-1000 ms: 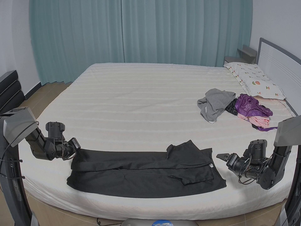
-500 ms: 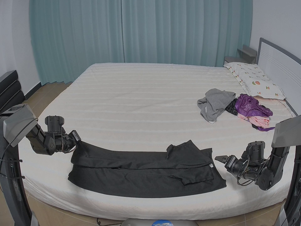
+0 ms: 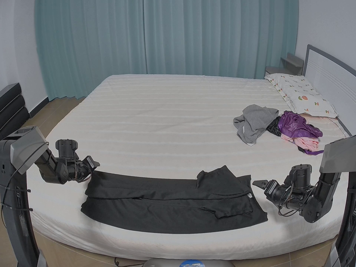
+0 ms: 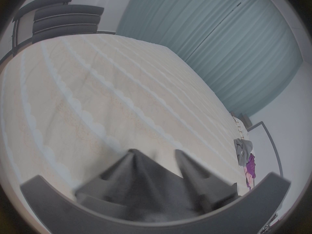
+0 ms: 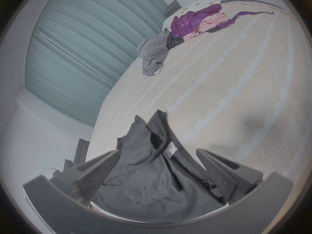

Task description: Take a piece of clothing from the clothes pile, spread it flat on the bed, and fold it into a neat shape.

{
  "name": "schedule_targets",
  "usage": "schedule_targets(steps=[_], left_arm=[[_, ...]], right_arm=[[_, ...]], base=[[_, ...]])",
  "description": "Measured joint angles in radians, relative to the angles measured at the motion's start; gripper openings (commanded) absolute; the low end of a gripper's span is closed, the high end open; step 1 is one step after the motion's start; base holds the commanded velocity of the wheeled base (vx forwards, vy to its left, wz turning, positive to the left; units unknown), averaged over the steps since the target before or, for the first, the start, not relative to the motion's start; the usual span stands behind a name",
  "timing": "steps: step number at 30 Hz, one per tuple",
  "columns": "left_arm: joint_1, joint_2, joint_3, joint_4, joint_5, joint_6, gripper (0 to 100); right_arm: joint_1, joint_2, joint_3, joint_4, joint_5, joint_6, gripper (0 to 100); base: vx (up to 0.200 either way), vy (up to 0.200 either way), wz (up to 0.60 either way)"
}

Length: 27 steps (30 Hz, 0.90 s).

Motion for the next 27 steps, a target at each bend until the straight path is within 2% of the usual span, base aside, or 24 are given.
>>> schedule_targets(steps=[7,16,23,27], left_arm=[[0.003,0.017,-0.011,0.000,0.000,-0.066,100],[0.016,-0.049,0.063,0.000,-0.050,-0.190,100],[0.021,-0.088,0.115,-0.005,-0.068,-0.224,100],[0.021,-0.098,0.135,-0.009,-0.071,-0.228,100]], right_arm=[[0.029,0.029,-0.100,0.038,-0.009,-0.009,100],[0.059,0.060,-0.320,0.238,0.003,-0.190,100],[0.073,0.089,-0.514,0.471,0.087,-0.297,100],[0.074,0.118,-0.580,0.538,0.126,-0.367,100]], base=[[0.000,0.000,0.00],[0.000,0.000,0.00],[0.000,0.000,0.00],[0.000,0.000,0.00]])
